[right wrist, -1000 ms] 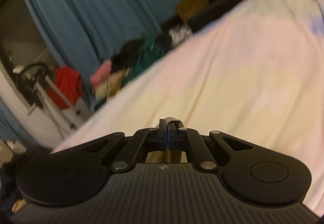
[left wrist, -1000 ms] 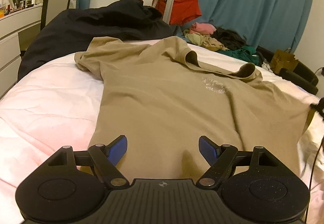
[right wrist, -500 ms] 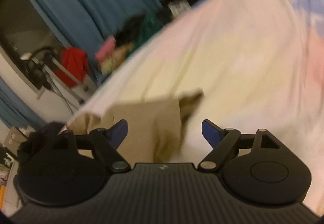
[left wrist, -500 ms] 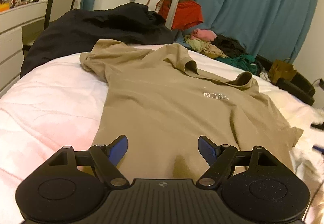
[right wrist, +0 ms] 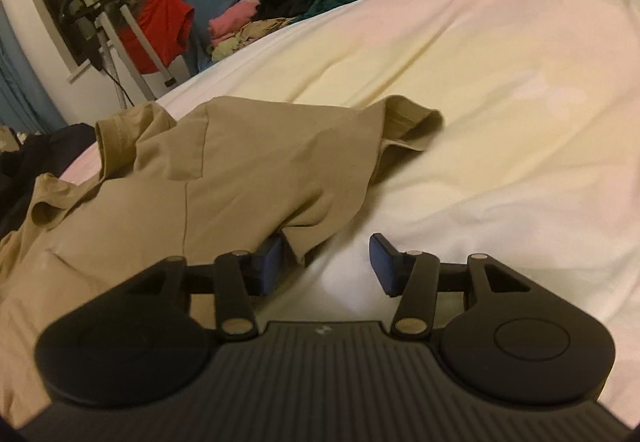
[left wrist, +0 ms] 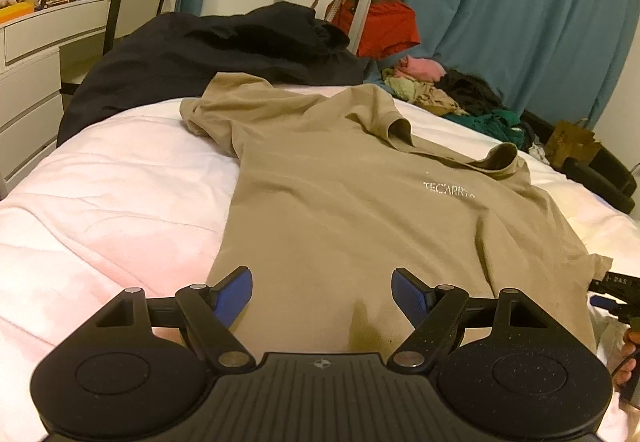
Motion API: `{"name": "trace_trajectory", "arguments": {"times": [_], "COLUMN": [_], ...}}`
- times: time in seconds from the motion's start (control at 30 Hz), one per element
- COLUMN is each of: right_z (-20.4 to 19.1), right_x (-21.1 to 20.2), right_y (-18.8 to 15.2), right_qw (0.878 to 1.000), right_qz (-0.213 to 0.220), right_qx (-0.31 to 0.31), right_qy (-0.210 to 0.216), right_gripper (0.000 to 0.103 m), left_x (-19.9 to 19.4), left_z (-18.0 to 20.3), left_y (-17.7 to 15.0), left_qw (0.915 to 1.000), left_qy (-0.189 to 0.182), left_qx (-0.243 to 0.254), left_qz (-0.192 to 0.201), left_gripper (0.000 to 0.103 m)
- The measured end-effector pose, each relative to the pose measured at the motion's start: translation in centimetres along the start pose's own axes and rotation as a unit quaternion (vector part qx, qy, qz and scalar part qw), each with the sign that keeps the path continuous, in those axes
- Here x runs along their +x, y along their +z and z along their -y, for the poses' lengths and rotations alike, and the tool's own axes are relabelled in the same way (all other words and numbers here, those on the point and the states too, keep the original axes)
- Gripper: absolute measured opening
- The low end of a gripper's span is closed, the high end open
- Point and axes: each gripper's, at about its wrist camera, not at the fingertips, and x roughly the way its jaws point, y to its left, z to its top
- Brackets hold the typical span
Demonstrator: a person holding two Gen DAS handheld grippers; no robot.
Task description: Fold clothes
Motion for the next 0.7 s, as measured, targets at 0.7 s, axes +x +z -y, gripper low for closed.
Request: {"name": "trace_trajectory", "arguments": {"times": [0.7], "right_z": [0.2], "right_x": [-3.6], "right_y": [1.6], "right_qw": [0.984], "right_qz": [0.032], "right_qx": [-0.071], "right_qy": [-0.163], "right_gripper": [0.007], "left_x": [1.1], "left_z": [0.5], "left_y": [-0.1], "left_qw": [0.9996], "left_qy": [-0.006], "left_qx": [0.020], "left_qz": [-0.019], "left_gripper": [0.079]}}
